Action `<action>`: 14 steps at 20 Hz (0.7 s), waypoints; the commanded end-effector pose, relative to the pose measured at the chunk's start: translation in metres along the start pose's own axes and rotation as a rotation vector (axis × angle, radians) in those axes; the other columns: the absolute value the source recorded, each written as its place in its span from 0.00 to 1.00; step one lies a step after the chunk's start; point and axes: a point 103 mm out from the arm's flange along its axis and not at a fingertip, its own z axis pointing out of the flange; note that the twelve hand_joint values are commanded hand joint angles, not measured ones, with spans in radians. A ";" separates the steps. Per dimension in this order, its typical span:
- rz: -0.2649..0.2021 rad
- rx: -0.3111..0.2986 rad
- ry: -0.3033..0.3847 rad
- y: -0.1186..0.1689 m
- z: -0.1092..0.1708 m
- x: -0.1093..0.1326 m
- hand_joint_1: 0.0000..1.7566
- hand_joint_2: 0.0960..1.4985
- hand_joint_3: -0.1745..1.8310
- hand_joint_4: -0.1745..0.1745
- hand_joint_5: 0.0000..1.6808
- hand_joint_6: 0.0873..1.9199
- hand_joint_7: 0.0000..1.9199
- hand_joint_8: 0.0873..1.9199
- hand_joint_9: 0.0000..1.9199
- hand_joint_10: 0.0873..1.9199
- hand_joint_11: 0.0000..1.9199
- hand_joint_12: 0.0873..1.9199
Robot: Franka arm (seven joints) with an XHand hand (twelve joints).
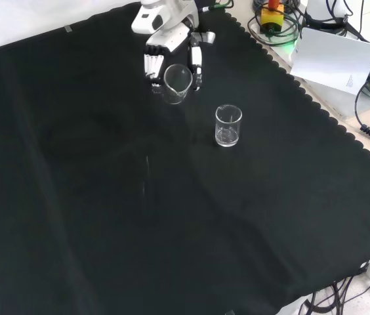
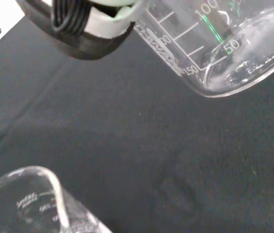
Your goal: Place the beaker back on the table.
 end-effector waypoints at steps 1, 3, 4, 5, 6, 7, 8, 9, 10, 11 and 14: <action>0.007 -0.040 0.138 0.032 0.011 -0.038 0.80 0.70 0.00 0.19 0.65 0.42 0.60 0.37 0.70 0.23 0.58 0.52; 0.016 -0.044 0.176 0.041 0.017 -0.044 0.80 0.70 0.00 0.19 0.65 0.42 0.60 0.37 0.70 0.23 0.58 0.52; 0.015 -0.045 0.189 0.045 0.020 -0.047 0.80 0.70 0.00 0.19 0.65 0.42 0.60 0.38 0.70 0.23 0.58 0.52; 0.013 -0.046 0.199 0.049 0.022 -0.050 0.80 0.70 0.00 0.19 0.65 0.42 0.60 0.38 0.70 0.23 0.58 0.52; 0.010 -0.049 0.204 0.053 0.024 -0.052 0.80 0.70 0.00 0.19 0.65 0.42 0.60 0.38 0.70 0.23 0.58 0.52; 0.008 -0.054 0.213 0.056 0.025 -0.055 0.80 0.70 0.00 0.19 0.65 0.43 0.60 0.38 0.70 0.23 0.58 0.51; 0.006 -0.057 0.222 0.060 0.027 -0.058 0.80 0.70 0.00 0.19 0.65 0.43 0.60 0.38 0.70 0.23 0.57 0.51; 0.004 -0.061 0.227 0.063 0.029 -0.060 0.80 0.70 0.00 0.20 0.65 0.43 0.60 0.38 0.70 0.24 0.57 0.51; 0.001 -0.066 0.235 0.066 0.030 -0.062 0.80 0.70 0.00 0.20 0.65 0.43 0.60 0.39 0.69 0.25 0.57 0.52; -0.003 -0.070 0.242 0.068 0.032 -0.064 0.80 0.70 0.00 0.20 0.65 0.44 0.60 0.39 0.69 0.25 0.57 0.52; -0.009 -0.077 0.264 0.076 0.036 -0.069 0.80 0.71 0.00 0.20 0.64 0.44 0.59 0.39 0.69 0.25 0.57 0.51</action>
